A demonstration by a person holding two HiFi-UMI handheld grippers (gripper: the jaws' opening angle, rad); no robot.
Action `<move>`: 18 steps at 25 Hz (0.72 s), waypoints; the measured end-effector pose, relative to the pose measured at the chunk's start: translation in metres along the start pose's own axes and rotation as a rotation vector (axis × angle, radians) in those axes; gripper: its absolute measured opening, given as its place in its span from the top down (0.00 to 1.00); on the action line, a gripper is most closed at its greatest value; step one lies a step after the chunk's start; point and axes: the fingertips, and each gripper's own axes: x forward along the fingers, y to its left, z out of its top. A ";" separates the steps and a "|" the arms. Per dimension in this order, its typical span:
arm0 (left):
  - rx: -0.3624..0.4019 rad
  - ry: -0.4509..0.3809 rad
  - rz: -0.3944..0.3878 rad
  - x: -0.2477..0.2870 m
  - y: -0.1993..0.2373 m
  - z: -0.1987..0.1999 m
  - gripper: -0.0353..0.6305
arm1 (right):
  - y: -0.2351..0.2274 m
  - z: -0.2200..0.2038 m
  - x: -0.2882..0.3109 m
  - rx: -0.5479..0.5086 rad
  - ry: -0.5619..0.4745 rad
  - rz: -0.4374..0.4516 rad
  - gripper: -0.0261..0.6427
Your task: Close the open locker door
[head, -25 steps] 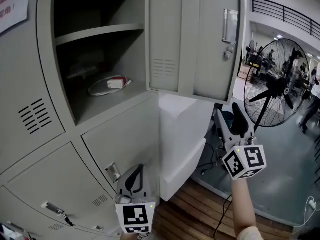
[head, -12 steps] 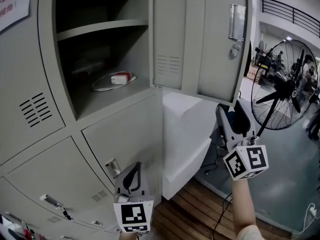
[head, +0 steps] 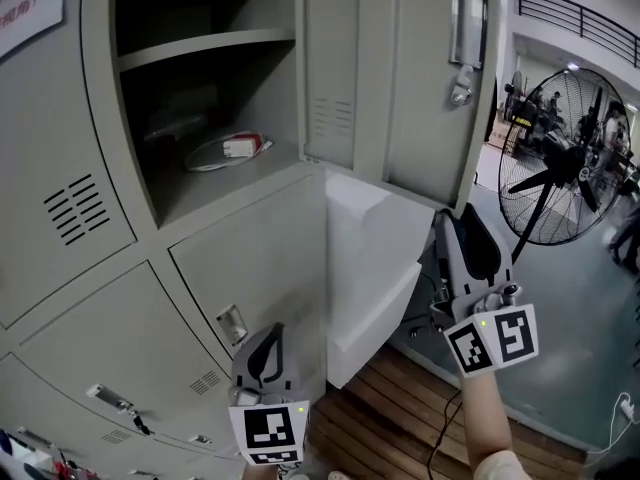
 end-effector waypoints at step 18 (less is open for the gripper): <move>-0.020 0.006 0.076 -0.054 0.066 -0.002 0.94 | 0.113 0.031 -0.016 -0.062 -0.037 0.066 0.80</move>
